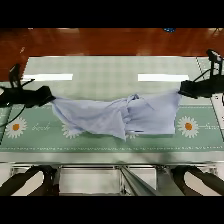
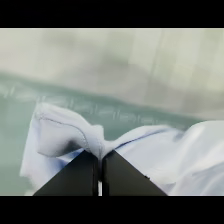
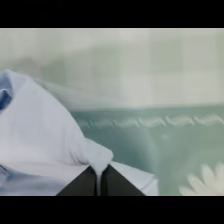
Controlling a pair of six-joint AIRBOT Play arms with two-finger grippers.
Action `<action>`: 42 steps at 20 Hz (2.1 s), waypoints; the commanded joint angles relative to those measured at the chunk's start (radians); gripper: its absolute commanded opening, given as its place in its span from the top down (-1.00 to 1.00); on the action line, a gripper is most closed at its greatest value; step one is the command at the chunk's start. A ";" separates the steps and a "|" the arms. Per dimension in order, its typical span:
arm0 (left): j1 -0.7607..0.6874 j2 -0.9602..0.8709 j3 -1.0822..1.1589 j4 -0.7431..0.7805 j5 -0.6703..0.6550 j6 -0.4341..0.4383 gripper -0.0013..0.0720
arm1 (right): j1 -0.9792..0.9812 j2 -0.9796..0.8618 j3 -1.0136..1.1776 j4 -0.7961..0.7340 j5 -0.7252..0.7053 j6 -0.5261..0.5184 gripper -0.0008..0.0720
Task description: Fold the shirts.
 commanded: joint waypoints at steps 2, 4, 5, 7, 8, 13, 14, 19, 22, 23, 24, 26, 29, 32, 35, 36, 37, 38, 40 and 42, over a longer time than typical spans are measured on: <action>0.000 -0.411 0.243 -0.193 0.066 0.055 0.91 | -0.079 -0.320 0.161 0.220 -0.091 -0.075 0.91; -0.001 -0.521 0.339 -0.251 0.043 0.056 0.91 | -0.079 -0.396 0.216 0.258 -0.106 -0.068 0.91; -0.001 -0.554 0.369 -0.277 0.043 0.056 0.91 | -0.079 -0.419 0.224 0.307 -0.131 -0.068 0.91; 0.000 -0.594 0.413 -0.295 0.031 0.054 0.44 | -0.079 -0.445 0.223 0.394 -0.196 -0.058 0.70; 0.006 -0.597 0.431 -0.293 0.014 0.059 -0.30 | -0.085 -0.444 0.224 0.421 -0.220 -0.052 0.17; 0.211 -0.568 0.595 -0.193 -0.268 0.061 -0.43 | -0.258 -0.422 0.386 0.441 0.063 -0.089 -0.15; 0.261 -0.543 0.591 -0.149 -0.321 0.073 -0.43 | -0.310 -0.389 0.381 0.430 0.090 -0.097 -0.15; 0.407 -0.370 0.278 -0.050 -0.344 0.145 -0.43 | -0.465 -0.162 0.108 0.332 0.021 -0.119 -0.15; 0.403 -0.329 0.050 -0.178 -0.305 0.268 -0.42 | -0.489 -0.053 -0.156 0.336 -0.027 -0.166 -0.15; 0.398 -0.331 0.000 -0.217 -0.289 0.280 -0.43 | -0.489 -0.031 -0.216 0.336 -0.029 -0.184 -0.15; 0.390 -0.332 -0.037 -0.232 -0.264 0.279 -0.42 | -0.489 -0.016 -0.258 0.338 -0.029 -0.197 -0.15; 0.368 -0.332 -0.085 -0.233 -0.214 0.278 -0.43 | -0.489 0.005 -0.311 0.339 -0.020 -0.215 -0.15; 0.305 -0.333 -0.098 -0.240 -0.172 0.278 -0.42 | -0.489 0.006 -0.327 0.338 0.014 -0.235 -0.15; 0.212 -0.335 -0.098 -0.283 -0.101 0.275 -0.42 | -0.489 0.006 -0.327 0.339 0.017 -0.236 -0.15; 0.127 -0.345 -0.097 -0.312 -0.013 0.271 -0.42 | -0.489 0.006 -0.327 0.335 0.020 -0.240 -0.15; 0.111 -0.354 -0.097 -0.333 0.000 0.271 -0.42 | -0.489 0.006 -0.327 0.334 0.020 -0.241 -0.15; 0.098 -0.368 -0.096 -0.341 0.002 0.271 -0.42 | -0.489 0.006 -0.327 0.334 0.020 -0.241 -0.15; 0.089 -0.383 -0.095 -0.340 -0.005 0.271 -0.42 | -0.489 0.006 -0.327 0.332 0.020 -0.241 -0.15; 0.073 -0.417 -0.095 -0.340 -0.031 0.272 -0.33 | -0.489 0.006 -0.340 0.330 0.019 -0.241 -0.15; 0.075 -0.425 -0.095 -0.340 -0.044 0.281 0.90 | -0.489 0.006 -0.369 0.318 0.020 -0.241 -0.15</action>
